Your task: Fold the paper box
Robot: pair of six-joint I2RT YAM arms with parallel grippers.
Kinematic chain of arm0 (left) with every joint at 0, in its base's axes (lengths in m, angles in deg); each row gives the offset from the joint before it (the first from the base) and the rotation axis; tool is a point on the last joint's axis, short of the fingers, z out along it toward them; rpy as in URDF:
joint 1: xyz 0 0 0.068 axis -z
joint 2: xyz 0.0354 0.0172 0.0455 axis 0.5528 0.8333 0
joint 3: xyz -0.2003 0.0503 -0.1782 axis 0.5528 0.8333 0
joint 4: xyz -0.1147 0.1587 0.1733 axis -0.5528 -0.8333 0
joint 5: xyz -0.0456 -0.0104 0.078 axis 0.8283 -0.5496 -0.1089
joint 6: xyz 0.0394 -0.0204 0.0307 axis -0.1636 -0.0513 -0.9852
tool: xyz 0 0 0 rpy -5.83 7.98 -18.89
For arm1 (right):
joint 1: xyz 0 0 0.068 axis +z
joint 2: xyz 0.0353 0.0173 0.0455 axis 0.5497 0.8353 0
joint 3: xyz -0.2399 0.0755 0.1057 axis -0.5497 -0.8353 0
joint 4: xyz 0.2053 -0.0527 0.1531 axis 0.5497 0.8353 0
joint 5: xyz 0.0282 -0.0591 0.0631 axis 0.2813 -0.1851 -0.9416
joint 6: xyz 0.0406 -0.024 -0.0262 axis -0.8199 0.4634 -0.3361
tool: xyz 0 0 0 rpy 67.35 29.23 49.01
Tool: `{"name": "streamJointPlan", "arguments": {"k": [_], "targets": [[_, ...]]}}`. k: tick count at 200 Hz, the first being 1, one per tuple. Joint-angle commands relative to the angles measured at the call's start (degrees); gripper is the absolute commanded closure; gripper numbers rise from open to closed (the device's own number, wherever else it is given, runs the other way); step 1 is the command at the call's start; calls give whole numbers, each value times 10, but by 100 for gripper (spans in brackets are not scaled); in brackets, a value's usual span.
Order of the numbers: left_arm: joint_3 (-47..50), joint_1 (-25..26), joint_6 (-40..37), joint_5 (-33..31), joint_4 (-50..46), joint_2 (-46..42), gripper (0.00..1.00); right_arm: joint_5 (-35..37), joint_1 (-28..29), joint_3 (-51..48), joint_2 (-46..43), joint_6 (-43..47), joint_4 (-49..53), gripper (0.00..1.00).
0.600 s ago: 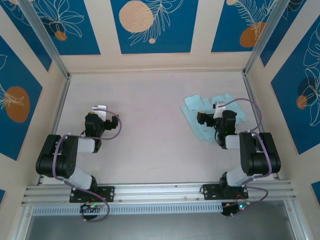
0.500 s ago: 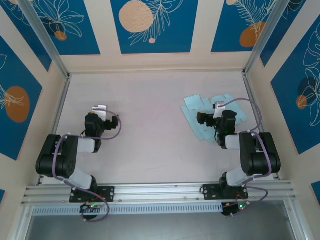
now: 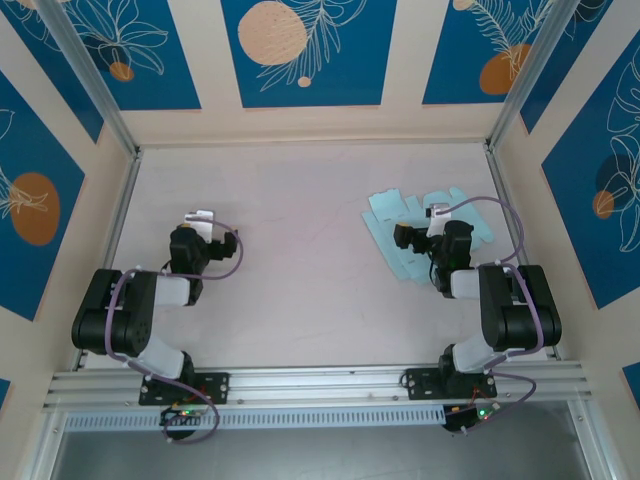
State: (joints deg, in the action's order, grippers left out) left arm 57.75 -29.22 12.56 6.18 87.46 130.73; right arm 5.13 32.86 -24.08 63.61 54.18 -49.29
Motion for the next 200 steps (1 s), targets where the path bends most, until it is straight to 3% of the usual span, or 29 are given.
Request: {"name": "streamJointPlan", "arguments": {"k": [1,119,145,160,200], "targets": [[0,-8,-11,14,0,-3,0,2,-3,11,0,4,0,1],[-8,-8,-15,25,-27,-20,0,5,-2,10,-2,4,-2,1],[19,-8,-4,-4,-36,-91,0,19,-2,58,-39,0,122,1],[16,-8,4,-16,-88,-151,0,45,-2,101,-61,-12,219,1],[22,-8,70,-29,-161,-277,0,87,-4,126,-128,-83,326,1]]}}
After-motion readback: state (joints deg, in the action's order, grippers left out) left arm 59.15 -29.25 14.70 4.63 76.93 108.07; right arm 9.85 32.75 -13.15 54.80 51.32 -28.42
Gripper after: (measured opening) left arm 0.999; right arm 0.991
